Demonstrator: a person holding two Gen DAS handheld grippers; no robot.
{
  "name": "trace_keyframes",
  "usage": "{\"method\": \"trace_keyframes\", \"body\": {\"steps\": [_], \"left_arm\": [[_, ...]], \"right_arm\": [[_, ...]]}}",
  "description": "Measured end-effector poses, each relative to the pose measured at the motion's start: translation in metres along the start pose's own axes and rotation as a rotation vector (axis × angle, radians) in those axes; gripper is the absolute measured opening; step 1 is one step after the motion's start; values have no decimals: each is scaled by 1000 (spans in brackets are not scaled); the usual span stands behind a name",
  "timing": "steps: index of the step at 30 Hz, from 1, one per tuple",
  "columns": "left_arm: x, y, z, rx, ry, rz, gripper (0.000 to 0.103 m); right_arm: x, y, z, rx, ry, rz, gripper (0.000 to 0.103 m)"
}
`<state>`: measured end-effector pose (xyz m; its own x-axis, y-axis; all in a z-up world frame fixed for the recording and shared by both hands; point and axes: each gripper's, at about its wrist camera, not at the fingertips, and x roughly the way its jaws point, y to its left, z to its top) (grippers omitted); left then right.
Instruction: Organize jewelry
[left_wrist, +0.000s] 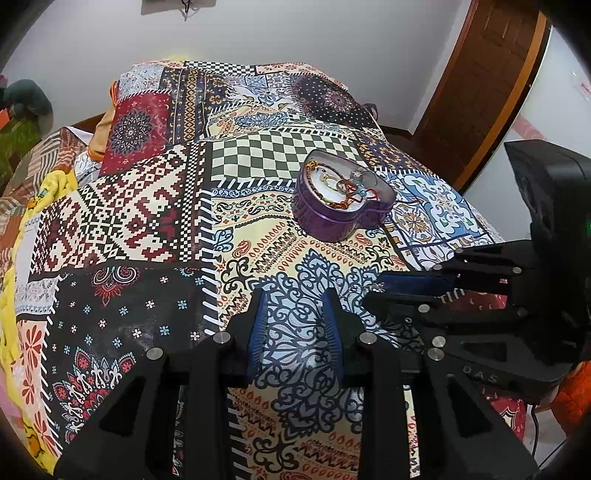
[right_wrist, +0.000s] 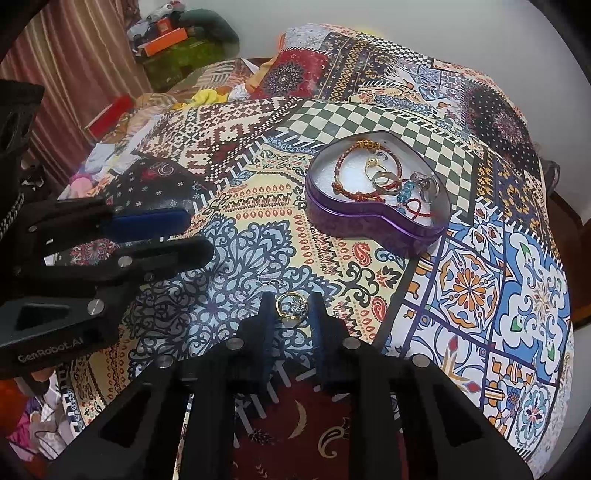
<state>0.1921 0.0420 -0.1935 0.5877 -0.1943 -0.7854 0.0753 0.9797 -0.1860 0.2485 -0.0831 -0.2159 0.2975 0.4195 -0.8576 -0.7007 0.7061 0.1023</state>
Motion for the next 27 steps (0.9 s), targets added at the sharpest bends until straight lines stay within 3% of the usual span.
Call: {"method": "trace_keyframes", "body": {"steps": [15,27], "left_arm": [[-16,-5,-4,12,-11,4,30],[-2,-40,-6,90,36,-47,30]], "right_arm": [[-43,0,-15,29,-103,-28,16],[-66,-23,-34,112,-154,-38,16]]}}
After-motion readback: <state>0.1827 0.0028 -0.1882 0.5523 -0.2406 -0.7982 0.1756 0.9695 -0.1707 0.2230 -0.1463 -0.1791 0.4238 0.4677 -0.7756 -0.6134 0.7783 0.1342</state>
